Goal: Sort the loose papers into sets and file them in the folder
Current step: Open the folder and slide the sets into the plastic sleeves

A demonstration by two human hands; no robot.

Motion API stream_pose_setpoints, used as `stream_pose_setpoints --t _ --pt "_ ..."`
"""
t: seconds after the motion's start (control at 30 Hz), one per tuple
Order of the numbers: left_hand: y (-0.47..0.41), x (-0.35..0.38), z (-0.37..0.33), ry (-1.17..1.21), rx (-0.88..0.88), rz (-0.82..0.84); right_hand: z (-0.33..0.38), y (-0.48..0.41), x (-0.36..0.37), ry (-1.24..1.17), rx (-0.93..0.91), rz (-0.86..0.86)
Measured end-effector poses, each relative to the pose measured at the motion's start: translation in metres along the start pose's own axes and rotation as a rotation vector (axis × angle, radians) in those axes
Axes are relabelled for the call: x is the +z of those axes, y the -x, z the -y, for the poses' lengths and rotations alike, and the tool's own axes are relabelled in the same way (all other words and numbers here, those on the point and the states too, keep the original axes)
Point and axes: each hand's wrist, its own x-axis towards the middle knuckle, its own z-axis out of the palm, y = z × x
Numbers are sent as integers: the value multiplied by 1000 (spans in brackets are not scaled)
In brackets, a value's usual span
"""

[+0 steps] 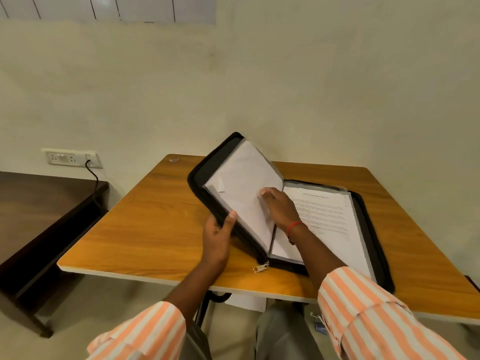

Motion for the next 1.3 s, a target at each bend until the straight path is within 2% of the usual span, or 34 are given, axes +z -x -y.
stream_pose_setpoints --t 0.17,0.33,0.47,0.57,0.7,0.77,0.93,1.0,1.13,1.23,1.3 --pt "6 25 -16 -169 263 58 1 9 -5 -138 5 2" --pt "7 21 -25 -426 539 71 14 20 3 -512 115 155" --pt "3 8 -24 -623 688 215 23 23 -3 -601 239 123" --pt "7 12 -22 -663 668 441 19 27 -31 -753 329 21" --pt "12 26 -9 -984 707 716 15 49 -84 -731 428 -181" --pt "16 36 -4 -1072 678 812 -19 40 -105 -666 458 -227" --pt "17 49 11 -1266 565 1009 -63 38 -124 -527 616 -173" --pt "17 51 10 -1246 496 1040 -68 34 -122 -412 571 -164" --pt "9 43 -6 -1263 406 1028 -69 20 -119 15 539 -171" --pt "-2 12 -12 -1353 403 891 -66 6 -116 61 510 -220" --pt "-5 -12 -12 -1333 349 823 -64 -1 -114 25 493 -230"
